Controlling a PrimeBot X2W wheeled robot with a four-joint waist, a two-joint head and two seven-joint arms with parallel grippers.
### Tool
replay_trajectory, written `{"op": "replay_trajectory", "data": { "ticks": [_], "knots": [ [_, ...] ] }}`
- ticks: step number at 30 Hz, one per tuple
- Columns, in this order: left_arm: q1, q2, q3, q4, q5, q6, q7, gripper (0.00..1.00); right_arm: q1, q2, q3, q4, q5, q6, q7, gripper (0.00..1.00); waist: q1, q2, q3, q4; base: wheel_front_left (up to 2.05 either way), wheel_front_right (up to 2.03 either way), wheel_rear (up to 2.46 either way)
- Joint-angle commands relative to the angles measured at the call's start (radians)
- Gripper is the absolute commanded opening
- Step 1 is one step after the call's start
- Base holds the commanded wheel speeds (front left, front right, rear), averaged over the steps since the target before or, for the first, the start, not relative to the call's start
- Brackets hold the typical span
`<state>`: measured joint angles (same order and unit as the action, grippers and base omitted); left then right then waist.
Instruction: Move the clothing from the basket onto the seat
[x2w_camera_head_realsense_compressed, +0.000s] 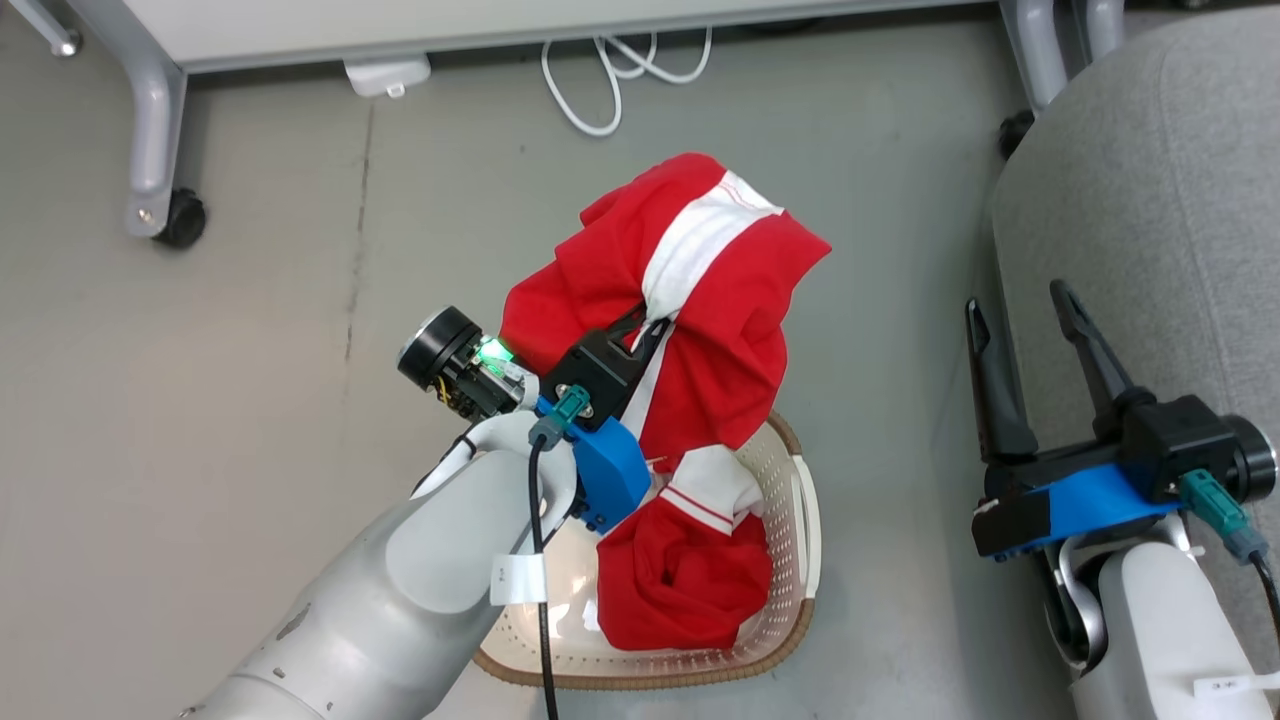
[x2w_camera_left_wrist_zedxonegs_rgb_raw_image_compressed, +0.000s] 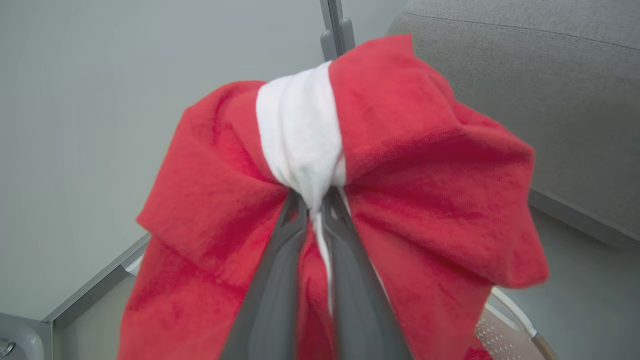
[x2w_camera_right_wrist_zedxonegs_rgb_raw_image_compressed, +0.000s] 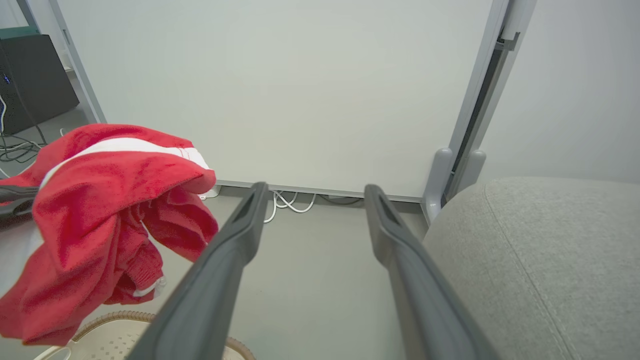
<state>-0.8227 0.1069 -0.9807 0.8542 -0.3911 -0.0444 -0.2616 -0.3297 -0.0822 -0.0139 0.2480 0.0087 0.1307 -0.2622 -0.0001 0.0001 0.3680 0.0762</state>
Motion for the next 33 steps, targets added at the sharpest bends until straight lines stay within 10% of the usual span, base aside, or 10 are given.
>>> {"op": "replay_trajectory", "data": {
  "ticks": [1, 33],
  "knots": [
    [0.014, 0.006, 0.020, -0.022, 0.004, 0.005, -0.005, 0.00, 0.021, 0.004, -0.003, 0.007, 0.003, 0.000, -0.004, 1.00, 0.0001, -0.0001, -0.033, 0.002, 0.00, 0.00, 0.00],
    [0.185, 0.047, 0.235, -0.265, 0.014, -0.004, -0.005, 0.00, 0.215, 0.032, -0.010, 0.064, 0.038, 0.000, -0.004, 1.00, 0.0001, -0.0001, -0.304, 0.026, 0.00, 0.00, 0.00]
  ]
}}
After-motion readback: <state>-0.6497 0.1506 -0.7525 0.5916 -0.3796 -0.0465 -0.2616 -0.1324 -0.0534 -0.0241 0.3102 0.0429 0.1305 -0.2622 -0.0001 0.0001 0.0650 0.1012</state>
